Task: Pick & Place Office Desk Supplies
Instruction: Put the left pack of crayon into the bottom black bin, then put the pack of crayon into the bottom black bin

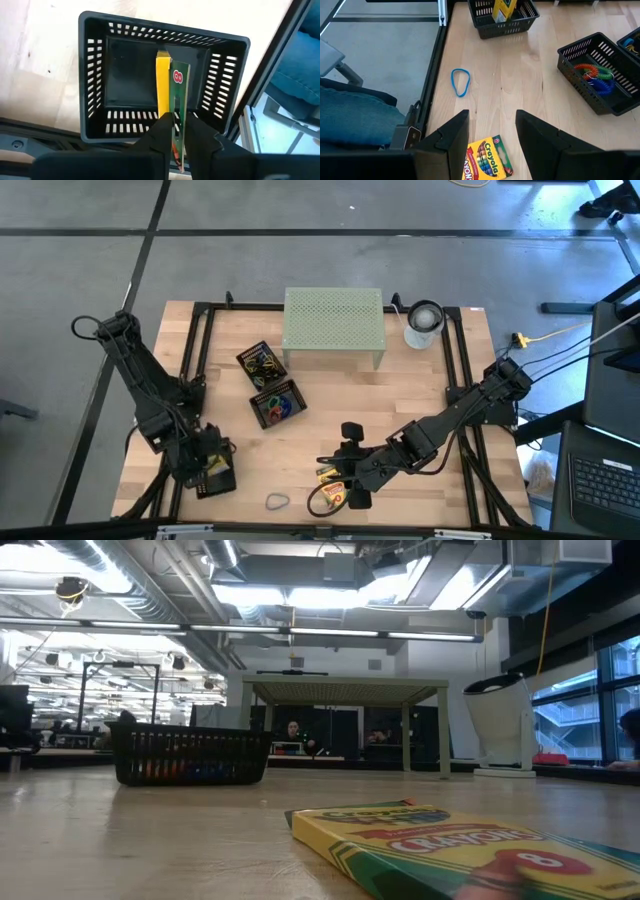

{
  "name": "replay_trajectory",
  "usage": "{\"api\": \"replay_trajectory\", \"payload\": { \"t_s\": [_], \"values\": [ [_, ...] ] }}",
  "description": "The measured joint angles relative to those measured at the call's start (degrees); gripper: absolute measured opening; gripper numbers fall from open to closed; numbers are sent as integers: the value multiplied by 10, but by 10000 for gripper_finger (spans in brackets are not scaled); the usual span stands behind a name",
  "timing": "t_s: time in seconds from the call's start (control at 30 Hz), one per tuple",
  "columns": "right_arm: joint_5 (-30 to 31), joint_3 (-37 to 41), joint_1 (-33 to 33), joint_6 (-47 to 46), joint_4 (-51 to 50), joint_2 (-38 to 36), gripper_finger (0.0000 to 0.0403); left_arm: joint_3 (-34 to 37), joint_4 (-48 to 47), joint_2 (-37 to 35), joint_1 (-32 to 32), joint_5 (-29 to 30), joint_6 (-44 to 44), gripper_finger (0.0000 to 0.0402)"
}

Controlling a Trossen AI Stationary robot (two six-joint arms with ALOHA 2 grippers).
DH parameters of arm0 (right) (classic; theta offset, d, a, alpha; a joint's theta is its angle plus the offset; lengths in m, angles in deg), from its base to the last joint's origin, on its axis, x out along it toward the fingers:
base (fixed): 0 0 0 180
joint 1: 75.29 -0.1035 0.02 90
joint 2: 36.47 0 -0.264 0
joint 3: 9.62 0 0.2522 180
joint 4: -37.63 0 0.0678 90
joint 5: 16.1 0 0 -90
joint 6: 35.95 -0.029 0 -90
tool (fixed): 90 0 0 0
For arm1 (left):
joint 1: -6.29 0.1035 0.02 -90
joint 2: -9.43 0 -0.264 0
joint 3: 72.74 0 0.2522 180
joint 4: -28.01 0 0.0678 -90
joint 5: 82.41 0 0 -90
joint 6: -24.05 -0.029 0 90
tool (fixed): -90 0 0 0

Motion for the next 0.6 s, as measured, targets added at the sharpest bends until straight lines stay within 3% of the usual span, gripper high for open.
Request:
{"api": "replay_trajectory", "payload": {
  "t_s": [0.6],
  "values": [
    [0, 0, 2, 0, 0, 0, 165, 0, -136, 0, 2, -29, -5, 93]
  ]
}}
